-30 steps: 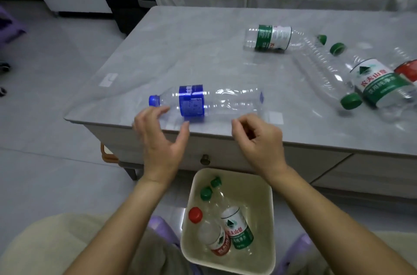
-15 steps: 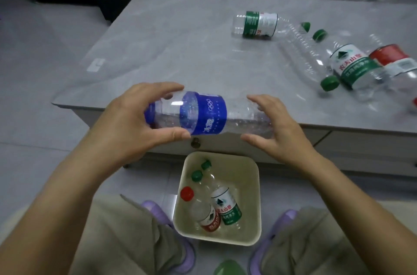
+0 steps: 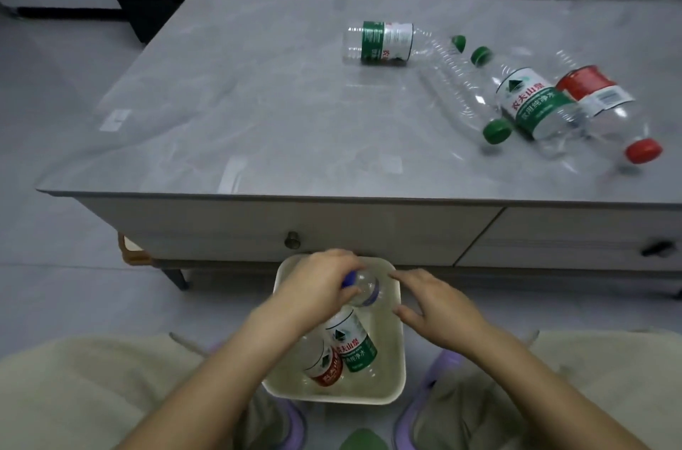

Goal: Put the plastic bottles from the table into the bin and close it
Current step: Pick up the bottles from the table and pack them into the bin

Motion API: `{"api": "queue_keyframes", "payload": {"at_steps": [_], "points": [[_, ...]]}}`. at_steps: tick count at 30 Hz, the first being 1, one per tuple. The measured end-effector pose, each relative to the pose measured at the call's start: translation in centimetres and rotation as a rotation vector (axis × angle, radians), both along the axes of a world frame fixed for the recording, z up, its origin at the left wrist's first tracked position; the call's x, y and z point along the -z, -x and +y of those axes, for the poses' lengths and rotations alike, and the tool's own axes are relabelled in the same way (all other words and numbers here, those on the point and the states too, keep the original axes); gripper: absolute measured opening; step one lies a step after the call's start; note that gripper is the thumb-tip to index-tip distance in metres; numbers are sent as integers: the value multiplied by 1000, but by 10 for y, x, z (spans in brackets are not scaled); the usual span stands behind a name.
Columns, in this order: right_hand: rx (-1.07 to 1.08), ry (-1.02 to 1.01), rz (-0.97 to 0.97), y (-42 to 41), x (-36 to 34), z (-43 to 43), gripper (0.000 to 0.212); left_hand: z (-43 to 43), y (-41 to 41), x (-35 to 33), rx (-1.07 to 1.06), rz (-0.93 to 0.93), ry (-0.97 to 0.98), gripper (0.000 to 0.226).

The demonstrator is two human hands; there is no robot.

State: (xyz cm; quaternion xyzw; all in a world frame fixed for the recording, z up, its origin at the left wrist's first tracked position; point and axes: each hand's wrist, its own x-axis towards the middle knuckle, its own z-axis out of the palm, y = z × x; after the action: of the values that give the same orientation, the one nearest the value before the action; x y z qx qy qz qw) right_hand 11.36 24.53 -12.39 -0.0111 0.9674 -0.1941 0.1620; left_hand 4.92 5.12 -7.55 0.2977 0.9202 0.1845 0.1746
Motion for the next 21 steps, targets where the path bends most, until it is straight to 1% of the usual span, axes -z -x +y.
{"api": "queue_keyframes", "payload": {"at_steps": [2, 3, 4, 5, 6, 7, 8, 10, 11, 12, 13, 14, 16, 18, 20, 21], "points": [[-2, -8, -41, -1, 10, 0, 57, 14, 8, 59, -1, -70, 91, 40], [-9, -4, -51, -2, 14, 0, 57, 19, 8, 84, 0, -133, 118, 47], [-22, 0, -57, -1, 19, -2, 55, 23, 7, 103, -14, -223, 92, 60], [-32, 4, -51, 0, 23, -4, 53, 27, 3, 118, -62, -362, 24, 71], [-29, 13, -33, 3, 27, -6, 50, 30, 0, 126, -134, -493, -55, 75], [-8, 34, -11, 8, 31, -8, 48, 30, -1, 130, -212, -549, -115, 72], [25, 71, 10, 15, 34, -11, 46, 27, -1, 134, -304, -539, -149, 63], [94, 178, 32, 34, 37, -21, 44, 13, 4, 137, -509, -371, -185, 38], [121, 223, 25, 46, 41, -27, 43, 3, 8, 136, -597, -284, -211, 30], [133, 246, 2, 60, 47, -34, 42, -8, 14, 134, -665, -214, -244, 26], [133, 240, -32, 73, 55, -42, 41, -18, 21, 136, -697, -186, -231, 25], [129, 211, -81, 86, 63, -50, 39, -25, 28, 133, -693, -199, -199, 25], [103, 171, -245, 106, 79, -70, 34, -29, 40, 133, -678, -363, -139, 26], [63, 145, -412, 118, 93, -89, 31, -22, 51, 139, -753, -572, -144, 23], [107, 151, -508, 124, 110, -103, 28, -15, 64, 154, -866, -698, -182, 24], [154, 177, -527, 125, 121, -108, 24, -12, 71, 161, -908, -750, -187, 29]]}}
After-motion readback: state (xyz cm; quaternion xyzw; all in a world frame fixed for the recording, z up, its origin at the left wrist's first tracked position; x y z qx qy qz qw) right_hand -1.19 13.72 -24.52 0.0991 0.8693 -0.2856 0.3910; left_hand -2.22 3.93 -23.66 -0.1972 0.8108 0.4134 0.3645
